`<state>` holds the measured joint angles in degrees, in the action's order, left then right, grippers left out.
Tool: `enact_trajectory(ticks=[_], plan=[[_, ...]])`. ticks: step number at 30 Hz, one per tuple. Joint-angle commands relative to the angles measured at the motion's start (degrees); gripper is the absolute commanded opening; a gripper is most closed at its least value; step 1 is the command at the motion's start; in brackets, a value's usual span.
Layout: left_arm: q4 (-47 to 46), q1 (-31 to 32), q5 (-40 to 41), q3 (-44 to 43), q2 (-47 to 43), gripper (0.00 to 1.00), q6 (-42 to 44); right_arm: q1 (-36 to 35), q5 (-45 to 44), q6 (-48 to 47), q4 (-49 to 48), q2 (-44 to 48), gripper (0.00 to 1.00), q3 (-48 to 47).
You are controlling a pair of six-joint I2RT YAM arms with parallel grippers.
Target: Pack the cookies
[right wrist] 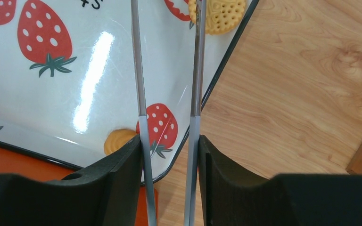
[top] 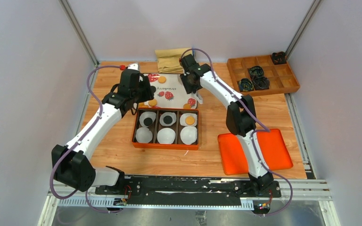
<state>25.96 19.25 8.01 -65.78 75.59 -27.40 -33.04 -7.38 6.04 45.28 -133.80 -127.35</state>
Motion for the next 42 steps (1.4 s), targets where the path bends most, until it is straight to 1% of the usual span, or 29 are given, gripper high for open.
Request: enact_trajectory(ticks=[1,6,8,10,14,17,22,26,28,30,32,42], plan=[[-0.68,-0.11,-0.46,0.48,-1.3,0.57,0.42,-2.76,-4.19,-2.38,1.04,5.34,0.06,1.63],[0.32,-0.24,2.74,-1.16,-2.27,0.58,0.08,-5.59,-4.86,-1.92,-0.34,15.57,0.05,9.96],[0.82,-0.82,4.27,-2.08,-2.5,0.58,-0.96,-6.8,-4.26,-1.75,-0.93,21.41,0.05,14.03],[0.77,-2.68,2.73,-2.86,-2.16,0.59,-2.55,-8.14,-3.47,-1.31,-1.13,26.27,0.05,17.84],[-0.78,-8.55,-5.2,-2.83,-0.23,0.57,-7.02,-12.11,-1.34,-1.69,-0.99,34.72,0.05,23.67],[-1.74,-10.49,-5.9,-2.73,0.85,0.57,-8.4,-14.73,2.16,-1.56,1.36,38.13,0.06,25.57],[-1.44,-11.5,-5.66,-4.64,2.16,0.56,-8.63,-22.03,8.22,-0.4,2.74,39.44,0.07,28.28],[0.8,-12.57,-2.2,-6.65,1.32,0.57,-7.64,-27.48,9.86,0.27,2.63,38.12,0.07,29.53],[1.71,-14.25,-2.79,-7.4,1.06,0.58,-7.74,-29.05,10.56,0.62,2.54,37.14,0.07,29.64],[2.14,-16.77,-5.24,-7.34,0.74,0.58,-8.62,-30.12,10.91,0.56,2.59,36.09,0.07,29.44],[1.86,-17.82,-6.37,-6.54,-0.01,0.57,-8.92,-30.77,11.54,0.62,2.43,35.16,0.07,29.31],[0.82,-18.19,-6.8,-4.03,-1.68,0.57,-8.16,-31.21,14.45,0.61,1.48,27.45,0.09,26.23]])
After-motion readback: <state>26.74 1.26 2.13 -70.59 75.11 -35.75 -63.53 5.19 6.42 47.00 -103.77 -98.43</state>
